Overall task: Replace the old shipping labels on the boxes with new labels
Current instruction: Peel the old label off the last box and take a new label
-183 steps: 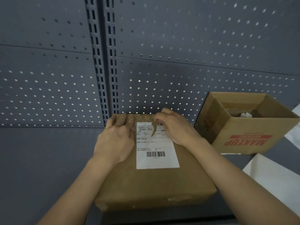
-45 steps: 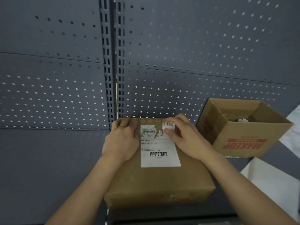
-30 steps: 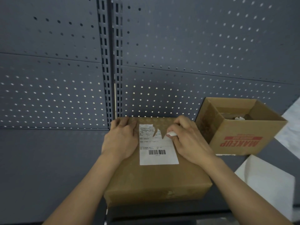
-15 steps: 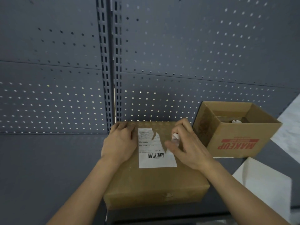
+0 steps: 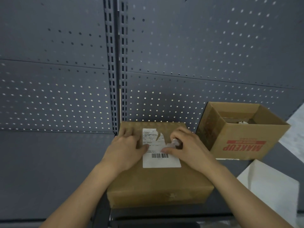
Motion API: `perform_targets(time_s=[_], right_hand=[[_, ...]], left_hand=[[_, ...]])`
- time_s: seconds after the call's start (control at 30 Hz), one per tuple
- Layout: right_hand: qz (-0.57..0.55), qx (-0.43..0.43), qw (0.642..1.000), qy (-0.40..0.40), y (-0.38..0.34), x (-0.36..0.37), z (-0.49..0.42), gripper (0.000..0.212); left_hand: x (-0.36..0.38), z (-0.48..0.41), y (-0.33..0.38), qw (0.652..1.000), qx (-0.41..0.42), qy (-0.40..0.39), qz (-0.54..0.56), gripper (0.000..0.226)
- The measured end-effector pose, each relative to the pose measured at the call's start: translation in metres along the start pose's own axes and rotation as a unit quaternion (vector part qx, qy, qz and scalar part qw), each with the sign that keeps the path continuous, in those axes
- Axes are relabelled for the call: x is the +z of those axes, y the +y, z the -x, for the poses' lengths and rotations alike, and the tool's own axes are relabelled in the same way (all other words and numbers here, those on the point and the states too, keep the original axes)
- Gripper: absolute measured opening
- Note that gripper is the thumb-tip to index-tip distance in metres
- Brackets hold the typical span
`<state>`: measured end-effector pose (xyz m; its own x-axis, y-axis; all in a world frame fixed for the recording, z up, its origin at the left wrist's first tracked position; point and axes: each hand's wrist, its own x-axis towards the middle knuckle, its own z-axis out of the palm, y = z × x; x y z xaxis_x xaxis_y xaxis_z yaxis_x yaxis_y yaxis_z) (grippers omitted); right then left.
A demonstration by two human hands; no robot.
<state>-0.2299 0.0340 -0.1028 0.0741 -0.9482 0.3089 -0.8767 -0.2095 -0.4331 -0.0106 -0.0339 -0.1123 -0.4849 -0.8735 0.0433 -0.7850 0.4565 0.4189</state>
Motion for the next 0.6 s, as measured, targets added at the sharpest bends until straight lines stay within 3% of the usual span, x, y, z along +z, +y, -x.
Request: perform_targets(time_s=[0.17, 0.3, 0.5, 0.6], right_hand=[[-0.022, -0.001, 0.992, 0.122, -0.001, 0.002, 0.008, 0.020], [-0.068, -0.001, 0.984, 0.165, -0.004, -0.001, 0.013, 0.007], [-0.114, 0.031, 0.985, 0.124, -0.011, -0.006, 0.021, 0.039], [-0.042, 0.030, 0.996, 0.078, -0.011, -0.005, 0.021, 0.033]], left_hand=[[0.008, 0.010, 0.006, 0.998, -0.008, 0.058, -0.024, 0.059], [0.007, 0.011, 0.007, 0.998, -0.016, 0.056, -0.023, 0.059], [0.005, 0.013, 0.010, 0.998, -0.023, 0.045, -0.027, 0.063], [0.006, 0.012, 0.009, 0.998, -0.022, 0.046, -0.026, 0.064]])
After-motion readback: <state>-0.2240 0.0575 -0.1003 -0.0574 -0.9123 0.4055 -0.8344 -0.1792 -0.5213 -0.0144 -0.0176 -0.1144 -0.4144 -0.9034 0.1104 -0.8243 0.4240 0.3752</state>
